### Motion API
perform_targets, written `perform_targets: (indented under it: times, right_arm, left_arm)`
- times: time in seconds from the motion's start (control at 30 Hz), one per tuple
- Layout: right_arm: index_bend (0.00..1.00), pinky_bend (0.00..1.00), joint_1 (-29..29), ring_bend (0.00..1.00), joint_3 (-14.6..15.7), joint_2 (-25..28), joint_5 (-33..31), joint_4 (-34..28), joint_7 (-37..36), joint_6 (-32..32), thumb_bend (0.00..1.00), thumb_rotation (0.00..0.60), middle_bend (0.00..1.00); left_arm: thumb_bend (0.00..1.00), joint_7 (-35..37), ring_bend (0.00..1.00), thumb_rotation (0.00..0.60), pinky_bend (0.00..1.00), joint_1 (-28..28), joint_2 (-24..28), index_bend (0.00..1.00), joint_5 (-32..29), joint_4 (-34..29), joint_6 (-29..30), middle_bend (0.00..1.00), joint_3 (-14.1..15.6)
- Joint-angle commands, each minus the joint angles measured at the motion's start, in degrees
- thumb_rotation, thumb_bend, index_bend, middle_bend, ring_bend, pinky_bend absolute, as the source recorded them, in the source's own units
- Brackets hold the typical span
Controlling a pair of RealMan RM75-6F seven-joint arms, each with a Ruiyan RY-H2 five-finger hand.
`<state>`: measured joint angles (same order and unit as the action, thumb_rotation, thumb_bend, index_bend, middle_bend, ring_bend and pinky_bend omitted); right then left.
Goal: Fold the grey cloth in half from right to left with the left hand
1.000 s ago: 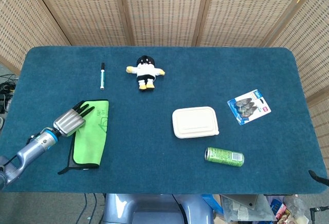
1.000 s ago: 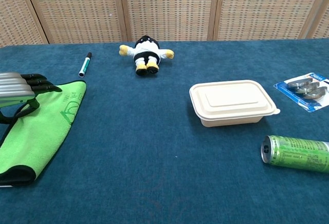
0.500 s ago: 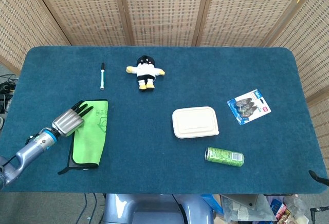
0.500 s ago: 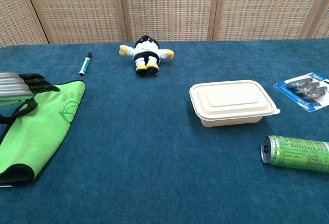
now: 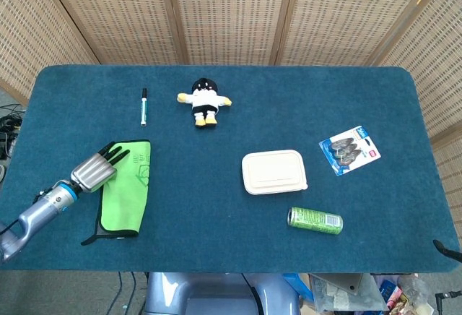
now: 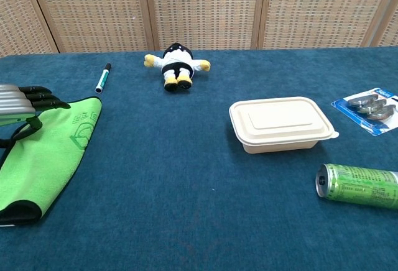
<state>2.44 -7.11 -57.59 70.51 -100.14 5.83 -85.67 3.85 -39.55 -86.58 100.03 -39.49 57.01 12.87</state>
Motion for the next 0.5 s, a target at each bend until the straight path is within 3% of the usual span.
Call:
perform_targets:
  times: [0.03,0.2,0.5]
  right_arm:
    - [0.00,0.00,0.09,0.00,0.09,0.11,0.13,-0.11,-0.10,-0.07,0.00,0.600,0.00]
    - [0.00,0.00,0.17,0.00,0.16,0.30,0.38,-0.32,-0.33,-0.16,0.00,0.600,0.00]
    - [0.00,0.00,0.63,0.00,0.40,0.73,1.40,-0.89,-1.02,-1.01,0.00,0.600,0.00]
  left_arm:
    - [0.33,0.05,0.00,0.600,0.00,0.38,1.01,0.00,0.11,-0.95,1.22,0.00,-0.19]
    - [0.22,0.15,0.00,0.600,0.00,0.67,1.88,0.00,0.02,-2.24,1.66,0.00,-0.31]
    - [0.21,-1.07,0.00,0.600,0.00,1.55,2.58,0.00,-0.29,-3.26,3.73,0.00,-1.14]
